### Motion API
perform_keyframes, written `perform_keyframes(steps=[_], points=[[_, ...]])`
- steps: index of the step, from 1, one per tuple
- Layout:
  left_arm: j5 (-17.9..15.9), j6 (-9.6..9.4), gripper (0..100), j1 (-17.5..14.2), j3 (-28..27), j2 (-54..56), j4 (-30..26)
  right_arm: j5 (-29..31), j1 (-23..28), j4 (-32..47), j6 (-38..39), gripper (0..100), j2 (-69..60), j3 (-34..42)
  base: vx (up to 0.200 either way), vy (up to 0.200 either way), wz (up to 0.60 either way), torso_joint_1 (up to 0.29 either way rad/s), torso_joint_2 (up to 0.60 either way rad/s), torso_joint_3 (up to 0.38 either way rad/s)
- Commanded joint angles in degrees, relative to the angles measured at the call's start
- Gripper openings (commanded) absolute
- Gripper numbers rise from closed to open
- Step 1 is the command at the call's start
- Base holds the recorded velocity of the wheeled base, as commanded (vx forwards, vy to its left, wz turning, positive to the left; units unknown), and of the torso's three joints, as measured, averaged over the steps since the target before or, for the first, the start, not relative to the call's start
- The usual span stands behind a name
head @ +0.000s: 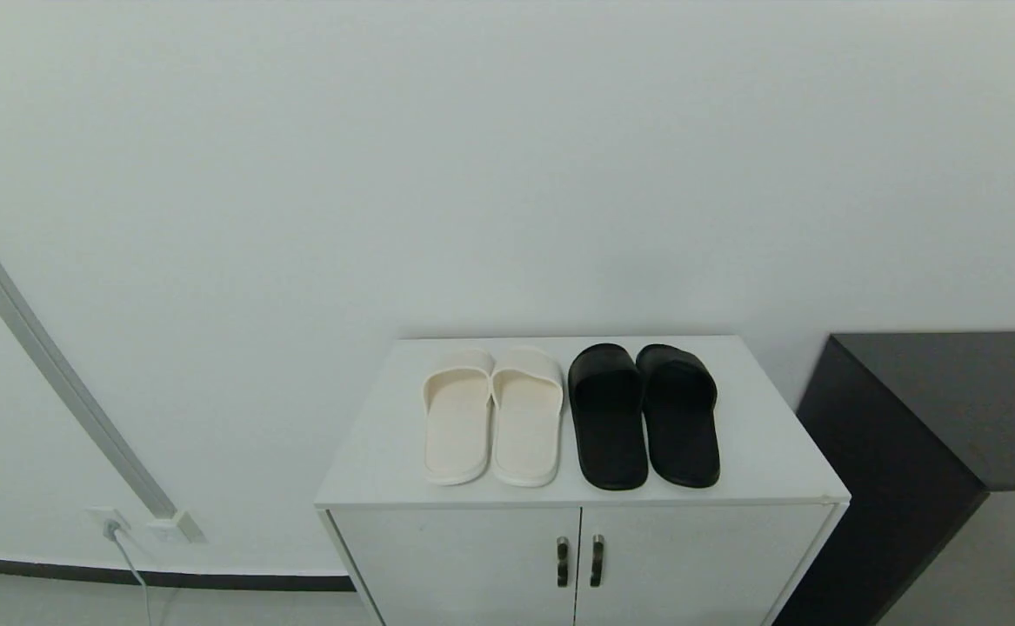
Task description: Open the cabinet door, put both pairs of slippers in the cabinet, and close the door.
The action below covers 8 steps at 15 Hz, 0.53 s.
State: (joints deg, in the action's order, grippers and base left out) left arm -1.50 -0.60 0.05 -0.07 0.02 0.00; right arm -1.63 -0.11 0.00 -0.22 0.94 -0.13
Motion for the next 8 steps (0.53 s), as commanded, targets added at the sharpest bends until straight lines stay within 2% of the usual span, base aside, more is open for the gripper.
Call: perform_keyframes(steps=[1, 2, 3, 5, 6, 8], points=[[-0.08, -0.11, 0, -0.05, -0.01, -0.02, 0.00, -0.39, -0.24, -0.79, 0.31, 100, 6.44, -5.40, 0.000, 0.000, 0.00, 0.000, 0.00, 0.000], [-0.08, -0.19, 0, 0.04, -0.01, -0.02, -0.09, -0.74, -0.24, -0.53, 1.01, 100, 9.08, -9.18, 0.000, 0.000, 0.00, 0.000, 0.00, 0.000], [-0.08, -0.28, 0, 0.04, -0.01, -0.02, 0.00, -3.90, -0.33, 0.09, 0.83, 100, 18.75, -14.63, 0.000, 0.000, 0.00, 0.000, 0.00, 0.000], [-0.08, -0.28, 0, -0.05, -0.01, -0.02, 0.00, -10.14, -0.51, -1.49, -2.42, 100, 30.88, -14.72, 0.000, 0.000, 0.00, 0.000, 0.00, 0.000], [-0.08, -0.28, 0, -0.05, -0.01, -0.02, 0.00, -11.29, -2.88, -5.45, -2.33, 100, 38.00, -14.98, 0.000, 0.000, 0.00, 0.000, 0.00, 0.000], [-0.08, -0.28, 0, -0.05, -0.01, -0.02, 0.00, -10.41, -11.67, -15.21, 1.27, 100, 48.98, -16.21, 0.000, 0.000, 0.00, 0.000, 0.00, 0.000]])
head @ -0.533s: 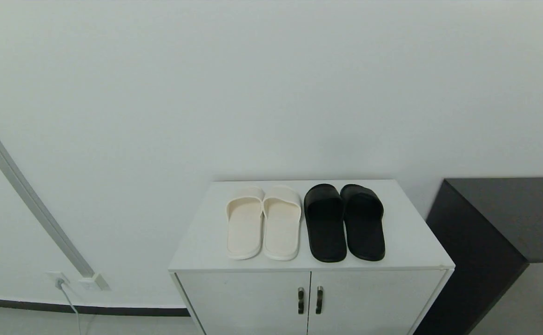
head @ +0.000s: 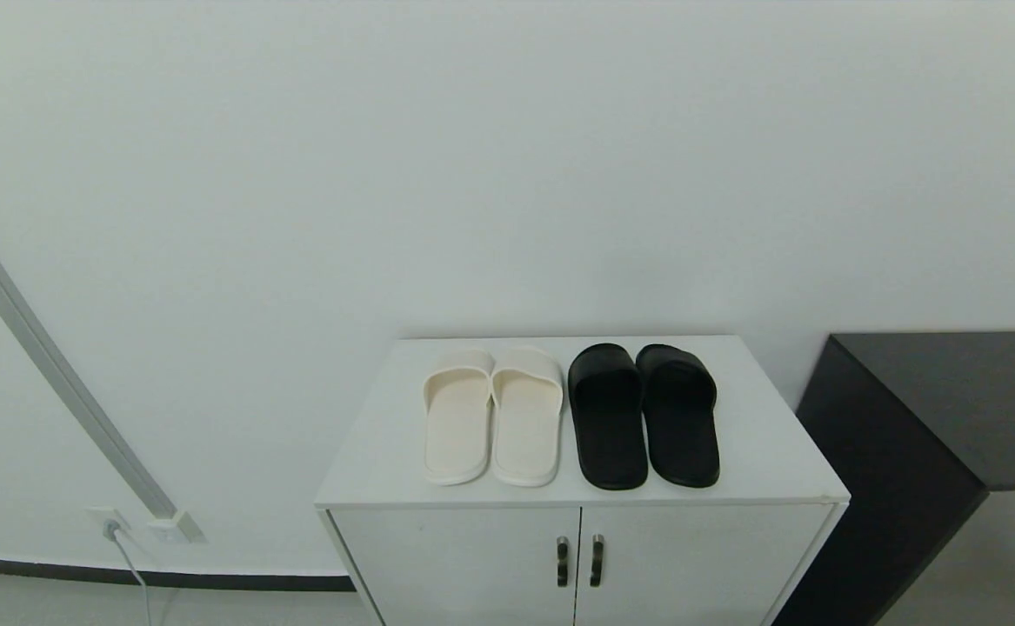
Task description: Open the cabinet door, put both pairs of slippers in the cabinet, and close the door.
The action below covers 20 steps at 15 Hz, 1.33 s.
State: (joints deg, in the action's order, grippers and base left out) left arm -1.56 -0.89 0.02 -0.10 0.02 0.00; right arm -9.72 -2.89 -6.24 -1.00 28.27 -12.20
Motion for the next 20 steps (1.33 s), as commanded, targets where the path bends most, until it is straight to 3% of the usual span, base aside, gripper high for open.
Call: perform_keyframes(steps=[1, 3, 4, 5, 6, 11, 17, 20], points=[[-0.02, 0.01, 0, -0.02, 0.10, -0.02, 0.00, -0.57, -13.19, -11.07, 4.60, 100, 25.69, -5.73, 0.000, 0.000, 0.00, 0.000, 0.00, 0.000], [-0.02, 0.01, 0, -0.02, 0.01, -0.02, 0.00, 8.31, -25.24, -11.78, 9.88, 100, 33.52, -11.09, 0.000, 0.000, 0.00, 0.000, 0.00, 0.000], [-0.02, 0.01, 0, -0.02, 0.01, -0.02, 0.00, 10.16, -27.78, -11.78, 11.19, 100, 34.75, -12.41, 0.000, 0.000, 0.00, 0.000, 0.00, 0.000], [-0.02, 0.01, 0, -0.02, 0.01, -0.02, 0.00, 15.69, -34.11, -11.69, 14.71, 100, 39.58, -16.89, 0.000, 0.000, 0.00, 0.000, 0.00, 0.000], [-0.02, 0.01, 0, -0.02, 0.01, -0.02, 0.00, 17.63, -35.69, -11.78, 15.50, 100, 42.66, -19.26, 0.000, 0.000, 0.00, 0.000, 0.00, 0.000], [-0.02, 0.01, 0, -0.02, 0.01, -0.02, 0.00, 26.68, -39.21, -12.57, 18.93, 100, 59.80, -31.22, 0.000, 0.000, 0.00, 0.000, 0.00, 0.000], [-0.02, 0.01, 0, 0.06, 0.01, -0.02, 0.00, 40.83, -40.18, -26.89, 18.93, 100, 80.54, -39.39, 0.000, 0.000, 0.00, 0.000, 0.00, 0.000], [-0.02, 0.01, 0, 0.06, 0.01, -0.02, 0.00, 45.14, -39.91, -28.83, 18.84, 100, 87.13, -43.61, 0.000, 0.000, 0.00, 0.000, 0.00, 0.000]])
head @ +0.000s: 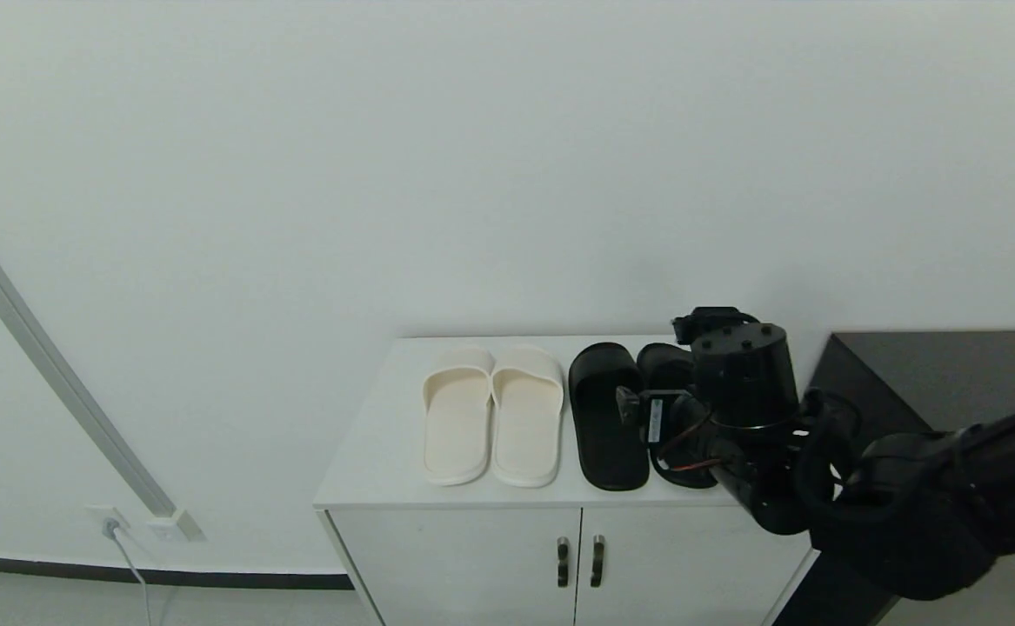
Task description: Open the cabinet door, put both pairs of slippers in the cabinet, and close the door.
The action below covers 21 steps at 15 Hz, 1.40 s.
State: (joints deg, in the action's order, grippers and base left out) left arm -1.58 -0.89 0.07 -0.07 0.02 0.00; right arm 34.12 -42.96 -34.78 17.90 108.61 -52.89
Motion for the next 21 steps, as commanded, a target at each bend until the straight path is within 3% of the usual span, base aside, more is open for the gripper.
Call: perform_keyframes(steps=[1, 8, 13, 14, 21], points=[[0.00, 0.01, 0, -0.07, -0.01, -0.02, 0.00, 2.27, 0.95, -0.46, 0.21, 100, 8.64, -4.50, 0.000, 0.000, 0.00, 0.000, 0.00, 0.000], [0.00, 0.01, 0, 0.01, -0.01, -0.02, 0.00, 4.99, 4.99, -6.88, -3.75, 100, 19.98, -13.81, 0.000, 0.000, 0.00, 0.000, 0.00, 0.000], [0.00, 0.01, 0, -0.07, -0.01, -0.02, 0.00, 4.90, 7.10, -6.88, -6.03, 100, 23.41, -20.58, 0.000, 0.000, 0.00, 0.000, 0.00, 0.000], [0.00, 0.01, 0, 0.01, -0.01, -0.02, -0.09, 4.90, 7.36, -6.97, -6.73, 0, 23.58, -20.93, 0.000, 0.000, 0.00, 0.000, 0.00, 0.000], [0.00, 0.19, 0, 0.01, -0.01, -0.02, 0.00, 4.90, 7.54, -7.32, -6.56, 0, 23.23, -20.93, 0.000, 0.000, 0.00, 0.000, 0.00, 0.000]])
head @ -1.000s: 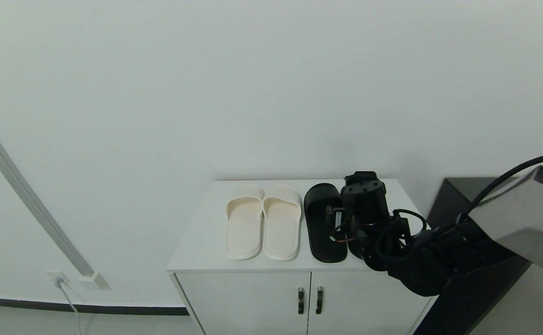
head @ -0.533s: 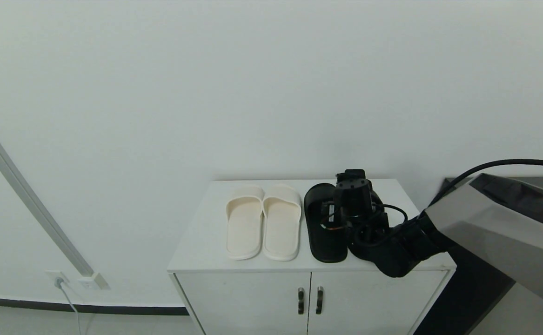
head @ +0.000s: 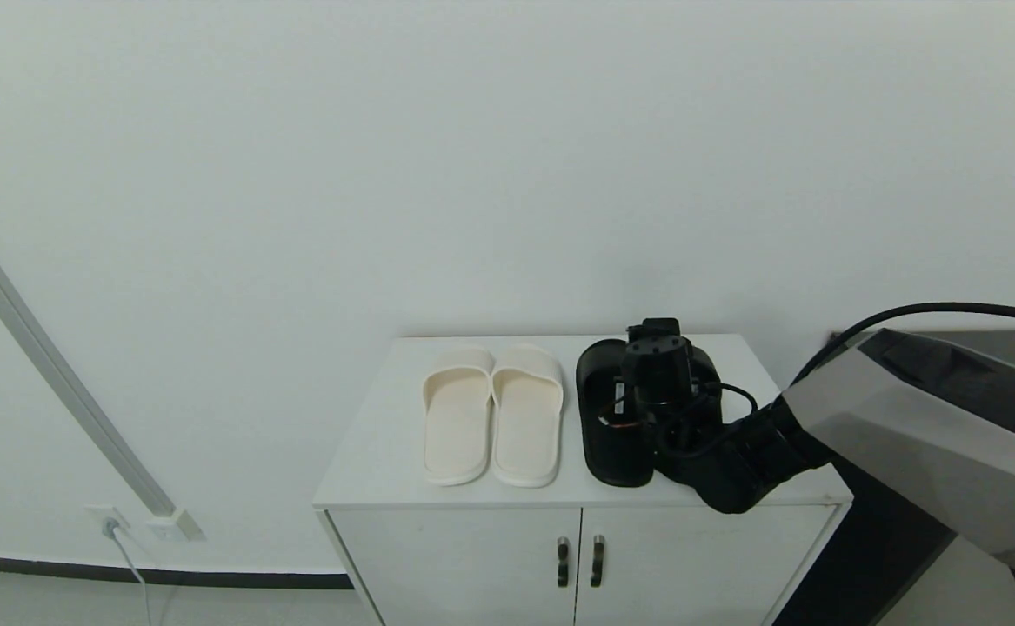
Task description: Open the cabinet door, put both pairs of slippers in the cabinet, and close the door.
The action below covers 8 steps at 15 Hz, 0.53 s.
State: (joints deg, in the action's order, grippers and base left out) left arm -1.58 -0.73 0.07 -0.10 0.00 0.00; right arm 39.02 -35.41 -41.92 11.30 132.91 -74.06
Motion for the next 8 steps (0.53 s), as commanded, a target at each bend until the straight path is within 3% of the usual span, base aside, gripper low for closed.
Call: perform_keyframes(steps=[1, 3, 8], points=[[0.00, 0.03, 0, 0.01, 0.01, 0.00, 0.00, 0.00, -0.01, -0.26, -0.05, 0, -1.25, 0.32, 0.000, 0.000, 0.00, 0.000, 0.00, 0.000], [0.00, 0.03, 0, 0.01, 0.01, 0.00, 0.00, -1.23, -0.36, -1.06, -0.84, 0, -6.79, 3.48, 0.000, 0.000, 0.00, 0.000, 0.00, 0.000], [0.00, -0.06, 0, -0.07, 0.01, 0.00, 0.00, -24.26, -5.72, -0.26, -2.51, 0, -31.84, 24.84, 0.000, 0.000, 0.00, 0.000, 0.00, 0.000]])
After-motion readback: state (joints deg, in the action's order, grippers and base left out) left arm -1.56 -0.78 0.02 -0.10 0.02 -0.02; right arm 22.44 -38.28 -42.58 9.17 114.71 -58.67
